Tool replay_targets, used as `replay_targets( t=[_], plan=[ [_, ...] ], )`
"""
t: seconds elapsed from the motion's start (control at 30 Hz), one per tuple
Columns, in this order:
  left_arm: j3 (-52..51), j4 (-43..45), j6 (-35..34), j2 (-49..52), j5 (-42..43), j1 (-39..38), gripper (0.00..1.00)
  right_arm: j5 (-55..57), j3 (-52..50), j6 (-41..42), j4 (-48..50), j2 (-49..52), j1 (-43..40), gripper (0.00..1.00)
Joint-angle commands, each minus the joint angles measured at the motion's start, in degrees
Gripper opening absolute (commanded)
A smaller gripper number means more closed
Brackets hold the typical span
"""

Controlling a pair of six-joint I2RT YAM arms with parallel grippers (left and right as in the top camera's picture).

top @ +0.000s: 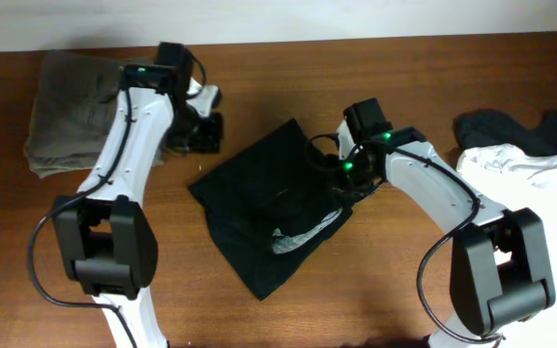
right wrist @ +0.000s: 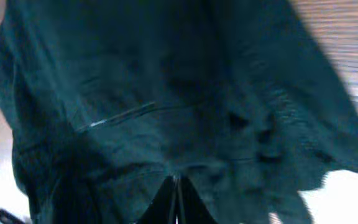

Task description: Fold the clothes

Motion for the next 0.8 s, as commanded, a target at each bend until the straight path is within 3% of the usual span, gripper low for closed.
replay_targets(
  t=[0.0, 0.07, 0.2, 0.27, 0.47, 0.67, 0.77],
  plan=[
    [-3.1, -4.6, 3.8, 0.0, 9.2, -6.2, 0.03, 0.8, -0.3, 0.6, -0.7, -0.1, 2.3, 0.04],
    [-9.6, -3.5, 3.9, 0.0, 9.2, -10.7, 0.01, 7.6, -0.3, 7.5, -2.1, 3.0, 2.0, 0.04],
    [-20.8, -0.9, 3.1, 0.0, 12.6, -14.0, 0.01, 7.2, -0.3, 8.7, -1.4, 7.7, 1.6, 0.04],
    [-27.2, -0.1, 2.0, 0.0, 12.7, -14.8, 0.01, 7.2, -0.3, 13.1, -1.7, 8.9, 0.4, 0.04],
    [-38.0, 4.0, 1.9, 0.0, 12.6, -16.1, 0.01, 5.5, -0.3, 15.0, -1.8, 9.0, -2.5, 0.04],
    [-38.8, 5.2, 1.9, -1.4, 7.8, -14.5, 0.01, 3.9, -0.3, 14.9, -2.2, 8.9, -2.5, 0.04],
    [-35.5, 0.7, 3.4, -7.6, 7.6, -10.6, 0.01, -1.4, 0.5, 9.7, -2.9, 7.8, -2.6, 0.04]
  ],
)
